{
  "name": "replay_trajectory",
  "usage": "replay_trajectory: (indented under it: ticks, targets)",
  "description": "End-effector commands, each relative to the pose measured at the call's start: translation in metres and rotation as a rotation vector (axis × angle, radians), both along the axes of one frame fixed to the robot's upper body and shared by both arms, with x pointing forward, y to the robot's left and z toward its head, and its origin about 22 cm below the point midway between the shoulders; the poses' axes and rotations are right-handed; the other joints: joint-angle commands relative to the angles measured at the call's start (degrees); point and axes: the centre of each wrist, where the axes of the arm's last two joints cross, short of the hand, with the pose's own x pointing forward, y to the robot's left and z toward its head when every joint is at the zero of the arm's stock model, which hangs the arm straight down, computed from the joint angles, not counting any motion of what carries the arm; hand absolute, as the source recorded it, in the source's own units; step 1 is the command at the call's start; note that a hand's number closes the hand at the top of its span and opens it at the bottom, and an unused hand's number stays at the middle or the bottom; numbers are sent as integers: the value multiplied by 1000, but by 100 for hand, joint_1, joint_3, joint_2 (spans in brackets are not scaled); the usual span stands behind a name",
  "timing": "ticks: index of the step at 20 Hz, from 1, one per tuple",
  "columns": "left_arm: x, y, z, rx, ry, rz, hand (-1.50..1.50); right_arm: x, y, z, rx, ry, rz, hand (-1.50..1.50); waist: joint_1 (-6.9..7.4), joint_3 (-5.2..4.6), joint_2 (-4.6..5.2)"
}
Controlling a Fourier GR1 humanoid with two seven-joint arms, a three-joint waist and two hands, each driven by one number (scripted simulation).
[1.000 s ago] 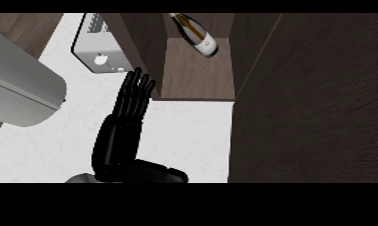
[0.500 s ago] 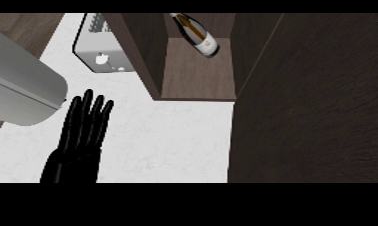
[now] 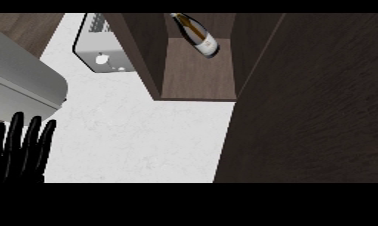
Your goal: Pick up the wine, place it into the cabinet and close the cabinet
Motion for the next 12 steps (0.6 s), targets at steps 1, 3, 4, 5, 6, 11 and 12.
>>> replay_trajectory:
  ticks: [1, 3, 4, 5, 6, 11, 12]
  targets:
    - [-12, 37, 11, 8, -20, 24, -150, -19, 17, 17, 17, -38, 28, 150, 24, -3, -4]
    - [-26, 40, 5, 6, 2, 11, -150, -27, 31, 28, 34, -28, 24, 150, 66, -10, -23]
    - [-34, 43, 8, 4, 6, 4, -150, -24, 36, 25, 42, -43, 41, 150, 67, -5, -25]
    - [-27, 52, 7, 8, -2, 20, -150, -22, 47, 28, 31, -54, 44, 150, 34, -6, -13]
    - [-25, 66, 10, 17, -21, 31, -150, -24, 50, 29, 16, -64, 50, 150, 40, -8, -21]
    - [-30, 80, 16, 28, -7, 10, -150, -17, 97, 37, -8, -144, 37, 150, 58, -10, -10]
    - [-34, 90, 13, 29, -18, 18, -150, -5, 104, 33, -24, -166, 23, 150, 82, -6, -1]
